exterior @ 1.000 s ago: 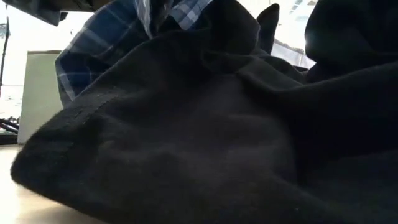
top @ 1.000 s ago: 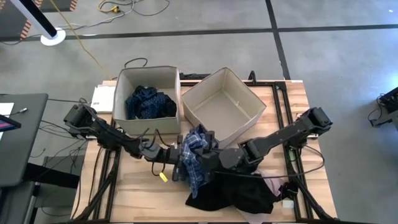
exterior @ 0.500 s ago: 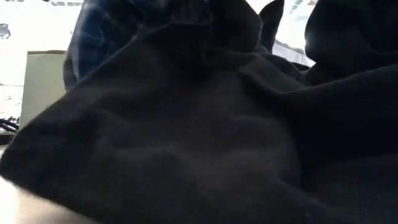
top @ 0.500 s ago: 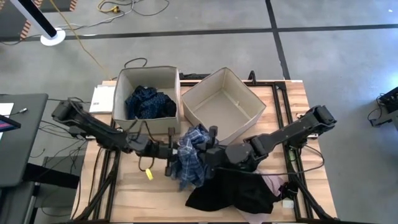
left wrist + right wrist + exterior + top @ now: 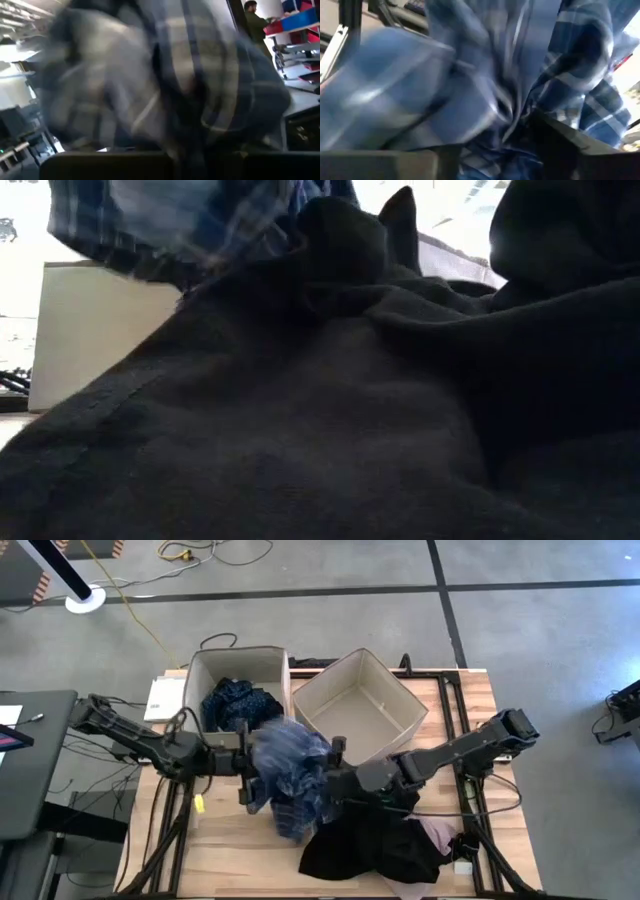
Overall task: Sort clothes
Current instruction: Put the blue checkered pants into the left laundry organizer
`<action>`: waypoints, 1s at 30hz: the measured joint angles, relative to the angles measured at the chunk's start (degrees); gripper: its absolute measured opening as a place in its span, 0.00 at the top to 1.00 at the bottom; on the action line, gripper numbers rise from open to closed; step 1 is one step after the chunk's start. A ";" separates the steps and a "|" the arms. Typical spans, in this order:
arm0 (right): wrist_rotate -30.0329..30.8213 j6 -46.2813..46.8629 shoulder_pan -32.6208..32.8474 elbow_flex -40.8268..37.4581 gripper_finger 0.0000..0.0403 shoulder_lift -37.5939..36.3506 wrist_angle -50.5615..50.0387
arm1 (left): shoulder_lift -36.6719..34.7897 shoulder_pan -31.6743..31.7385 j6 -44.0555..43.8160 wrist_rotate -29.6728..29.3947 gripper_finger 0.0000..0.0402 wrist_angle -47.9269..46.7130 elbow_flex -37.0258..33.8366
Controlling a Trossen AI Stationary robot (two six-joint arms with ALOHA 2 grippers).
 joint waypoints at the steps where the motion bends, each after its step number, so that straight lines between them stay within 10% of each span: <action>1: -1.17 0.94 -0.78 -0.01 0.34 0.18 -0.01 | -0.37 0.00 0.43 0.02 0.98 -1.13 1.00; 15: -14.83 3.51 -8.85 3.13 0.30 9.88 12.39 | 1.05 0.00 3.23 1.66 0.98 -14.81 12.13; 18: -15.31 2.51 -9.16 6.35 0.43 12.72 11.25 | 1.02 -0.01 3.76 1.64 0.98 -16.82 13.41; 23: -18.51 -1.43 -9.11 11.76 0.90 15.23 6.39 | 1.02 -0.06 4.86 0.20 0.98 -22.64 15.77; 30: -19.09 -3.79 -9.32 15.61 0.98 14.55 4.32 | 0.08 -0.04 8.97 -7.44 0.98 -32.53 20.95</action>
